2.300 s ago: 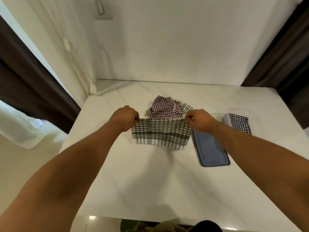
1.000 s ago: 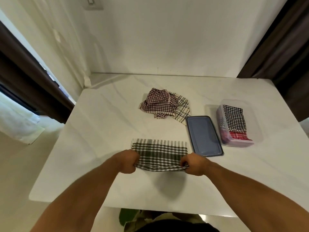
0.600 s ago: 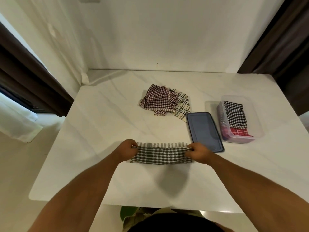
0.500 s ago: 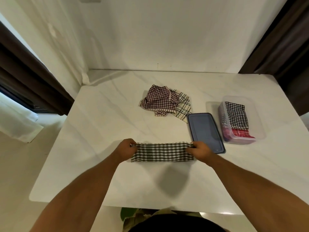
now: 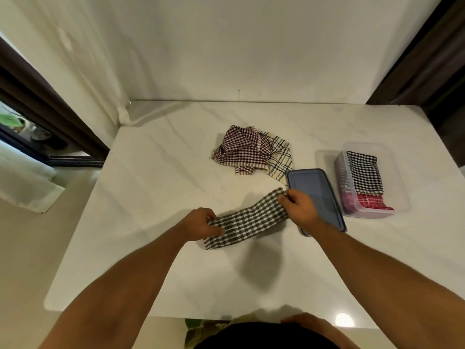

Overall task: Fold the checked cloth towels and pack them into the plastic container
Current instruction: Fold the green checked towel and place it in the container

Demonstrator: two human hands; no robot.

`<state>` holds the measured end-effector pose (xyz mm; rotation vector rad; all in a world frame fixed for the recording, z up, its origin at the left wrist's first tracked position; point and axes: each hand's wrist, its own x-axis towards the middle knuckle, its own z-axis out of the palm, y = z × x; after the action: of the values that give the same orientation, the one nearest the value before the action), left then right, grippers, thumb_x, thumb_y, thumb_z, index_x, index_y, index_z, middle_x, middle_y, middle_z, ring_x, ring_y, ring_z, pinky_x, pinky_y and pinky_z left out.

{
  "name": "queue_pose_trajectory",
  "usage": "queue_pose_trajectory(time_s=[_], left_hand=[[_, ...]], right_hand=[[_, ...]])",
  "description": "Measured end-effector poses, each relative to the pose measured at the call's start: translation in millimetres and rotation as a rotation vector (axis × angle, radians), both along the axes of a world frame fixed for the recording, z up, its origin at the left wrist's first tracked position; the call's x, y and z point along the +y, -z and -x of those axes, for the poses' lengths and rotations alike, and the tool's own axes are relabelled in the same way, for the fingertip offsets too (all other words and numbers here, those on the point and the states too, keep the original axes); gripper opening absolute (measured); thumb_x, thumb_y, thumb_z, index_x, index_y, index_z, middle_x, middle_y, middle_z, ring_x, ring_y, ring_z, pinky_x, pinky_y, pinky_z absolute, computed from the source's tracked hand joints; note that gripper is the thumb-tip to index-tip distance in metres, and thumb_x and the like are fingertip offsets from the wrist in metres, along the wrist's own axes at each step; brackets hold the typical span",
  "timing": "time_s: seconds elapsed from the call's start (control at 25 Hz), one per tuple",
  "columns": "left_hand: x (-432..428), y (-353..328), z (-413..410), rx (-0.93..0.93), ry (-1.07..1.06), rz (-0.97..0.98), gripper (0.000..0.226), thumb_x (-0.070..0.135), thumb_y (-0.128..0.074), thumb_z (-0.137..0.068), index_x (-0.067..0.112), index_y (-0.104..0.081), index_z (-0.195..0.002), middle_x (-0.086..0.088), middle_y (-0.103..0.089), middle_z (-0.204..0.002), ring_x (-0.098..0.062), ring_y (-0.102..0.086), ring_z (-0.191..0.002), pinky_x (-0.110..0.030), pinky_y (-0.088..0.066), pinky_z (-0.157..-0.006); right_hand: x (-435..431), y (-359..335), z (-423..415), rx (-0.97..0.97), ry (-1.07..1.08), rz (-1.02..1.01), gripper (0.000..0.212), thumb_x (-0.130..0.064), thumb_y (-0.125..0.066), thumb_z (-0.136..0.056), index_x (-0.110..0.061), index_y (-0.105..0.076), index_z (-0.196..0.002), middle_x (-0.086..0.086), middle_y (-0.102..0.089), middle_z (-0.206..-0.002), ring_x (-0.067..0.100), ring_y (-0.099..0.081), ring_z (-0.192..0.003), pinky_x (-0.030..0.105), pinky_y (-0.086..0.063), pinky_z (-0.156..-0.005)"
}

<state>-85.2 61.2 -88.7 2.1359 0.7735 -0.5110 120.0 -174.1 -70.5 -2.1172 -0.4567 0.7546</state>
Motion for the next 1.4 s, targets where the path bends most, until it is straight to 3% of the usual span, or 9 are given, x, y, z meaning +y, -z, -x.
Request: queue_pose_trajectory(time_s=[0.12, 0.28, 0.4, 0.52, 0.88, 1.0, 1.08, 1.28, 1.4], left_hand=[[0, -24, -30, 0.089, 0.012, 0.311, 0.054, 0.044, -0.086, -0.068, 0.008, -0.071, -0.106, -0.007, -0.074, -0.099, -0.019, -0.07, -0.093, -0.028, -0.055, -0.077], [-1, -32, -32, 0.03, -0.521, 0.74, 0.039, 0.022, -0.072, -0.088, 0.008, -0.062, -0.123, -0.012, -0.071, -0.113, -0.029, -0.068, -0.105, -0.044, -0.059, -0.083], [-9, -12, -10, 0.085, -0.676, 0.582, 0.036, 0.019, -0.068, -0.091, 0.001, -0.059, -0.122, -0.017, -0.069, -0.11, -0.032, -0.071, -0.093, -0.045, -0.062, -0.071], [-18, 5, 15, 0.176, -0.58, 0.473, 0.037, 0.023, -0.069, -0.091, -0.003, -0.06, -0.116, -0.019, -0.072, -0.102, -0.031, -0.074, -0.075, -0.042, -0.062, -0.066], [0, 22, 37, 0.203, -0.147, -0.165, 0.04, 0.047, -0.064, -0.086, 0.011, -0.063, -0.103, -0.008, -0.07, -0.094, -0.024, -0.068, -0.084, -0.032, -0.056, -0.073], [2, 23, 35, 0.218, -0.191, -0.109, 0.03, 0.03, -0.063, -0.086, 0.005, -0.066, -0.101, -0.012, -0.073, -0.091, -0.025, -0.071, -0.081, -0.032, -0.058, -0.068], [0, 21, 34, 0.246, -0.222, -0.03, 0.025, 0.024, -0.06, -0.086, 0.002, -0.067, -0.095, -0.012, -0.073, -0.079, -0.022, -0.07, -0.066, -0.028, -0.057, -0.056], [-16, 14, 31, 0.318, -0.226, 0.149, 0.026, 0.032, -0.059, -0.093, 0.007, -0.067, -0.087, -0.004, -0.073, -0.073, -0.014, -0.064, -0.06, -0.024, -0.05, -0.055], [-26, 10, 27, 0.387, -0.177, 0.184, 0.031, 0.038, -0.059, -0.09, 0.008, -0.064, -0.089, -0.002, -0.07, -0.068, -0.016, -0.057, -0.055, -0.023, -0.045, -0.055]], right_hand=[[32, -39, -17, -0.067, -0.029, -0.029, 0.023, -0.031, -0.058, -0.099, -0.011, -0.064, -0.089, -0.002, -0.066, -0.084, 0.012, -0.06, -0.08, 0.024, -0.046, -0.065], [43, -60, -42, 0.307, -0.054, -0.003, 0.041, -0.052, -0.074, -0.082, -0.014, -0.072, -0.095, -0.002, -0.075, -0.092, 0.016, -0.072, -0.086, 0.03, -0.057, -0.073], [26, -28, -42, 0.113, -0.287, 0.335, 0.03, -0.029, -0.08, -0.082, -0.005, -0.062, -0.079, 0.009, -0.067, -0.076, 0.022, -0.067, -0.07, 0.047, -0.061, -0.07], [26, -1, -27, -0.18, -0.22, 0.319, 0.024, -0.031, -0.075, -0.086, -0.012, -0.06, -0.088, 0.009, -0.064, -0.081, 0.025, -0.064, -0.076, 0.044, -0.057, -0.069], [32, 45, 11, -0.169, -0.292, 0.546, 0.031, -0.031, -0.064, -0.082, -0.017, -0.058, -0.11, 0.005, -0.066, -0.103, 0.023, -0.063, -0.088, 0.039, -0.059, -0.078], [31, 41, 5, -0.002, -0.208, 0.579, 0.033, -0.031, -0.075, -0.077, -0.011, -0.061, -0.101, 0.005, -0.063, -0.091, 0.02, -0.062, -0.079, 0.028, -0.053, -0.062], [28, 37, -1, -0.02, -0.242, 0.656, 0.027, -0.029, -0.072, -0.079, -0.008, -0.065, -0.095, 0.009, -0.066, -0.092, 0.023, -0.064, -0.079, 0.034, -0.058, -0.069], [51, -2, -4, -0.401, -0.126, 0.304, 0.018, -0.033, -0.065, -0.091, -0.019, -0.066, -0.101, 0.004, -0.067, -0.097, 0.027, -0.065, -0.088, 0.04, -0.057, -0.077], [61, -13, 13, -0.568, -0.322, 0.186, 0.019, -0.034, -0.064, -0.092, -0.022, -0.066, -0.107, 0.001, -0.064, -0.103, 0.022, -0.06, -0.094, 0.038, -0.054, -0.08]])
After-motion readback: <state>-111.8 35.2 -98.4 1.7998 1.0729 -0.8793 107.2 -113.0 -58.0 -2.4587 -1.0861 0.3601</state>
